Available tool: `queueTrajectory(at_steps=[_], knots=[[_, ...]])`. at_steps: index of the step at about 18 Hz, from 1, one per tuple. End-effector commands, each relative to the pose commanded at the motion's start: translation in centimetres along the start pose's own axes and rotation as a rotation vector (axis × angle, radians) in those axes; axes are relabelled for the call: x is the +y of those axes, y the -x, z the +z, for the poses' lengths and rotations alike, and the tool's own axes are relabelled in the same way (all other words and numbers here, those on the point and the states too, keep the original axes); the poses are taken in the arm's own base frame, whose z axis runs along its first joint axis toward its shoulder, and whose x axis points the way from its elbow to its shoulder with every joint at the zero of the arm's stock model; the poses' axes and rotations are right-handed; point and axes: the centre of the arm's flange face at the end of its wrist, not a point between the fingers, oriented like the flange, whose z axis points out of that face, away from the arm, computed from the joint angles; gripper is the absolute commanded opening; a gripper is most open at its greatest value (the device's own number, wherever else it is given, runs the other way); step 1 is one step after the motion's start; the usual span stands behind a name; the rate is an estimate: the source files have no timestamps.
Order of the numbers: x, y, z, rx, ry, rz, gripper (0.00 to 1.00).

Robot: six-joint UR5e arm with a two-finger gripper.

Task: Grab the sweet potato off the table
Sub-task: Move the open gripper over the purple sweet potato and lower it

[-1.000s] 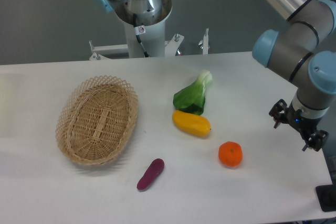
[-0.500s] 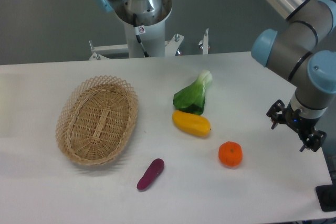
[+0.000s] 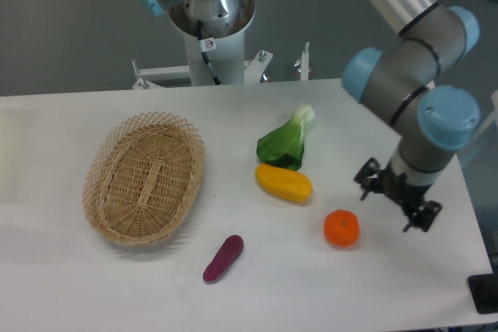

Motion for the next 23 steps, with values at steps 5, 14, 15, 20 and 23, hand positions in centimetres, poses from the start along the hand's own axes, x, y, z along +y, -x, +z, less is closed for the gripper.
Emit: queueTrajectory(at_steps=[5, 14, 15, 20, 23], knots=[[-4.4, -2.5, 2.0, 0.007, -0.003, -0.077, 1.00], [-10.0, -8.7, 6.7, 0.022, -0.022, -0.096, 1.00], [-10.3, -9.4, 7.3, 0.017, -0.024, -0.097, 1.00], [-11.3, -12.0, 9.0, 0.015, -0.026, -0.067, 1.00], [-12.4, -13.1, 9.5, 0.022, -0.020, -0.048, 1.00]])
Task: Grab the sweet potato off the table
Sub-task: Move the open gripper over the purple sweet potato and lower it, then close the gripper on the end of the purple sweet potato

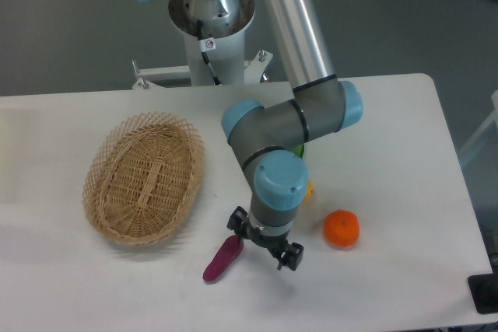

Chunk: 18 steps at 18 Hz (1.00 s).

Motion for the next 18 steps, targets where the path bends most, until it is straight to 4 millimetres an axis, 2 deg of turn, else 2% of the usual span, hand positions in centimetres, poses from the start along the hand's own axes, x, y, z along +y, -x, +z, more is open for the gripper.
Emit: queueTrajectory(at_steps=[5, 10, 14, 18], knots=[[-0.8, -1.5, 0.9, 0.010, 0.009, 0.023, 1.00], [-1.4, -2.1, 1.8, 0.010, 0.029, 0.024, 0.99], [-1.8, -2.9, 2.4, 0.002, 0.060, 0.011, 0.76], [-1.8, -2.9, 2.3, 0.001, 0.060, 0.008, 0.47]])
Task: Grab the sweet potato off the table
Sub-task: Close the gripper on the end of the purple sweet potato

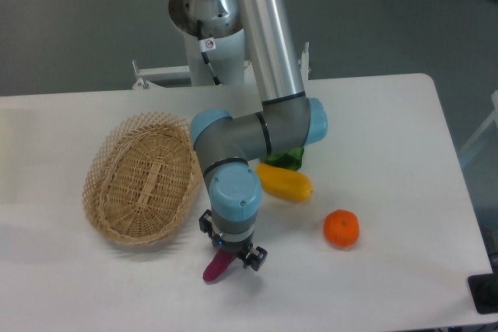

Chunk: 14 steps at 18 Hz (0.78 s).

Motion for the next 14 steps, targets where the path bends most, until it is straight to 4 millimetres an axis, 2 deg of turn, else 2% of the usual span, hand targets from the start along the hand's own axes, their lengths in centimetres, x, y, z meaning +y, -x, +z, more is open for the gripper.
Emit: queueTrajectory(at_steps=[2, 4, 9, 14], knots=[[0.0, 0.0, -0.2, 0.000, -0.002, -0.005, 0.35], [-0.1, 0.0, -0.3, -0.002, -0.005, -0.006, 0.29], [-0.4, 0.4, -1.3, -0.013, -0.018, -0.001, 0.28], [-0.6, 2.2, -3.9, -0.050, -0.044, -0.004, 0.28]])
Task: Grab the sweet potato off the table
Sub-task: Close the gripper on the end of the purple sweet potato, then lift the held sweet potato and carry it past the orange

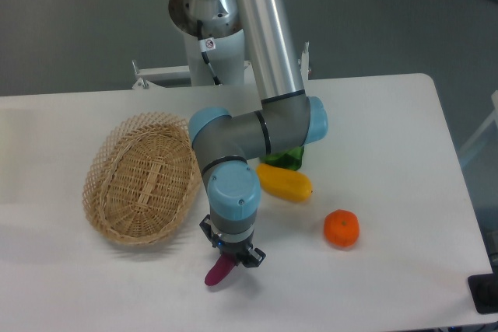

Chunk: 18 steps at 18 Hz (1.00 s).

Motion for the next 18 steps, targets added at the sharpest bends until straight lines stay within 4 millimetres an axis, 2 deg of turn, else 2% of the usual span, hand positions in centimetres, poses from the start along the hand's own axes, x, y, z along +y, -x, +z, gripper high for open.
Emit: queueTrajectory(at_steps=[6, 9, 16, 18], knots=[[2.4, 2.9, -2.6, -0.036, -0.018, -0.010, 0.28], [4.4, 5.0, -4.1, -0.060, -0.021, -0.001, 0.28], [10.2, 9.6, -6.9, -0.084, -0.010, 0.057, 0.28], [12.3, 11.0, -7.5, -0.087, -0.003, 0.063, 0.28]])
